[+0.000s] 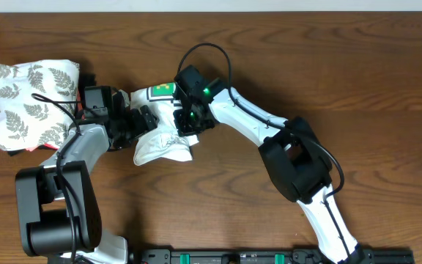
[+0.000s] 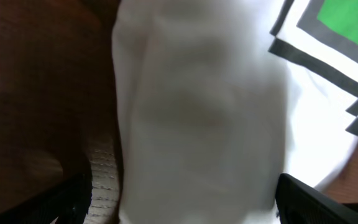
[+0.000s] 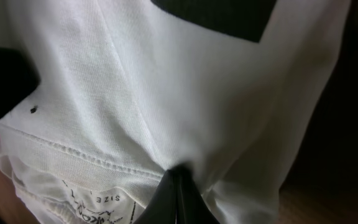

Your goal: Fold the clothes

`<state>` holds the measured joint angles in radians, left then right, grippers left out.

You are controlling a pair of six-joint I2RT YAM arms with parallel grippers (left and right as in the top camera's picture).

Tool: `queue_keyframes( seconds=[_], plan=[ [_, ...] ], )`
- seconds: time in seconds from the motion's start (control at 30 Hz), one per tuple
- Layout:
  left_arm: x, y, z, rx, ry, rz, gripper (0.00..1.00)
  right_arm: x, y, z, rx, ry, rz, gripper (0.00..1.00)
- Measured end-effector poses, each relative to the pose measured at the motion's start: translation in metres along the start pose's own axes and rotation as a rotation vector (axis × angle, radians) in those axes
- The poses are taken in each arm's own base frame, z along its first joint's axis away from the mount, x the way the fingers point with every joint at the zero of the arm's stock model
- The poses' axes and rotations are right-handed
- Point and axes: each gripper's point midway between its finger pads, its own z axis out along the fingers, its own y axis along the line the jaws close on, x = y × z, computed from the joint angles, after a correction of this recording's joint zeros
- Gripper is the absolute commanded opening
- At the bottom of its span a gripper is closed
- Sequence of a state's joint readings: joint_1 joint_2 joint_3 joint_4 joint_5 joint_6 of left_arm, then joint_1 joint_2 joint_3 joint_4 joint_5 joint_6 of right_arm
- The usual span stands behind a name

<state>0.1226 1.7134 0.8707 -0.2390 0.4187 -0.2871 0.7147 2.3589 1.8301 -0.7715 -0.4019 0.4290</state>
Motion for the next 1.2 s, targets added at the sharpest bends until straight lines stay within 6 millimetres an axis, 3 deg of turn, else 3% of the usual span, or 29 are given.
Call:
queue_keyframes(
  seconds=[0.13,0.27,0.33,0.4,0.53,0.83,1.0,1.1,1.2],
  plan=[
    [-0.003,-0.001,0.003,0.001,-0.005,0.013,0.93,0.002,0.0,0.0,-0.001,0.007,0.002,0.01],
    [-0.018,-0.017,0.015,0.091,-0.026,0.05,0.88,0.006,0.0,0.0,-0.002,0.027,0.01,0.01],
    [-0.022,-0.026,0.019,0.15,-0.025,0.065,0.8,0.007,0.0,0.0,-0.003,0.03,0.011,0.01],
    [-0.022,-0.032,0.025,0.195,-0.012,0.069,0.53,0.008,-0.002,-0.001,-0.005,0.036,0.016,0.01],
    [-0.012,-0.031,0.035,0.228,0.037,0.052,0.08,0.012,-0.004,-0.002,-0.01,0.057,0.028,0.01],
    [-0.005,-0.032,0.036,0.253,0.065,0.038,0.06,0.014,-0.01,-0.006,-0.033,0.083,0.018,0.01],
    [0.008,-0.034,0.028,0.239,0.093,0.031,0.06,0.02,-0.025,-0.016,-0.024,0.12,-0.012,0.01],
    [0.01,-0.036,0.014,0.22,0.07,0.043,0.06,0.013,-0.05,-0.034,0.039,0.095,-0.018,0.01],
    [-0.005,-0.045,-0.012,0.207,-0.026,0.082,0.06,-0.004,-0.077,-0.073,0.101,0.014,-0.003,0.01]
  ],
)
